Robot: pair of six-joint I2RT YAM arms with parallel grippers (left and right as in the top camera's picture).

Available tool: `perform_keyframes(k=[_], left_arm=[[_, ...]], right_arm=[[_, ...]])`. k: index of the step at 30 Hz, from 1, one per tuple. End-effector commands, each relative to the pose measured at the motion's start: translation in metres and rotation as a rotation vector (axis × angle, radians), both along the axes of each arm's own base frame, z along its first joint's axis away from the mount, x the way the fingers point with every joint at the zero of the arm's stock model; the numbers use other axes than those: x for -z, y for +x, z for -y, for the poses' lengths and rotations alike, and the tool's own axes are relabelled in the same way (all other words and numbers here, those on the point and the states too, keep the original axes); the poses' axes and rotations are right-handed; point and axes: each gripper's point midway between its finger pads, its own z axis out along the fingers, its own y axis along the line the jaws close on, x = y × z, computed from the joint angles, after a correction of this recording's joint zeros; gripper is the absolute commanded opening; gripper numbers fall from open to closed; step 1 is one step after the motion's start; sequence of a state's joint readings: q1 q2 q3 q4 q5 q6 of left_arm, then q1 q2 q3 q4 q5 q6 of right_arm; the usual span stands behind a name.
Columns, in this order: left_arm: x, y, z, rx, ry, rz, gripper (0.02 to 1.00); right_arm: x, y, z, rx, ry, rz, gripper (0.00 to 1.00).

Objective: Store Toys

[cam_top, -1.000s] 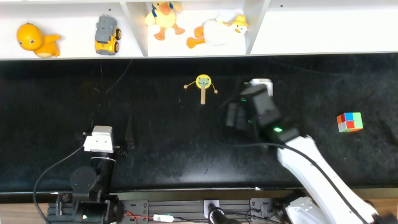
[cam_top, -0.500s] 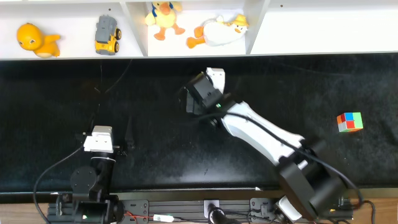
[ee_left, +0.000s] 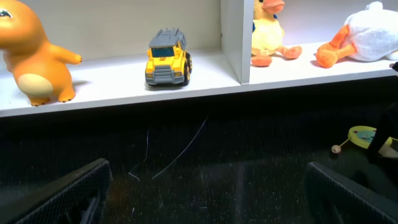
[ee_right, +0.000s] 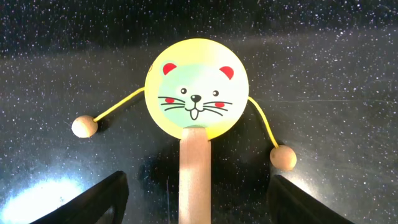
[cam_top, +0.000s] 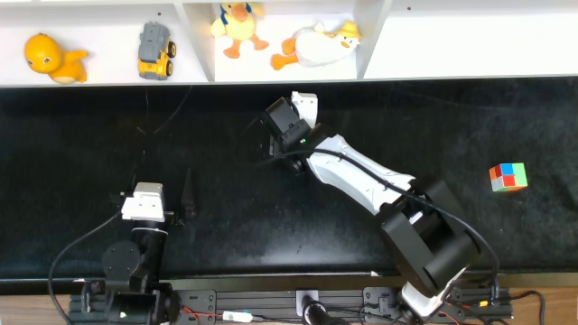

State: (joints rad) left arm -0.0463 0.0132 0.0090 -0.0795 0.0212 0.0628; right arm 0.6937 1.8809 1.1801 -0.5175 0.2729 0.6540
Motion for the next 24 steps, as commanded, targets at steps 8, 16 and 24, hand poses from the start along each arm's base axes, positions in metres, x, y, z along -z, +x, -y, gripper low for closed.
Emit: perform_keyframes(k=[8,16,24], left_arm=[[-0.001,0.0,0.0,0.0,0.016,0.006,0.998],[-0.001,0.0,0.0,0.0,0.016,0.006,0.998],[-0.001,0.0,0.0,0.0,0.016,0.006,0.998]], right_arm=[[0.003,0.003,-0.004,0.003,-0.003,-0.007,0.658],[0.012,-0.002,-0.008,-0.013,0.011,-0.043,0.345],[-0.001,-0.023,0.01,-0.011,-0.031,-0.103,0.042]])
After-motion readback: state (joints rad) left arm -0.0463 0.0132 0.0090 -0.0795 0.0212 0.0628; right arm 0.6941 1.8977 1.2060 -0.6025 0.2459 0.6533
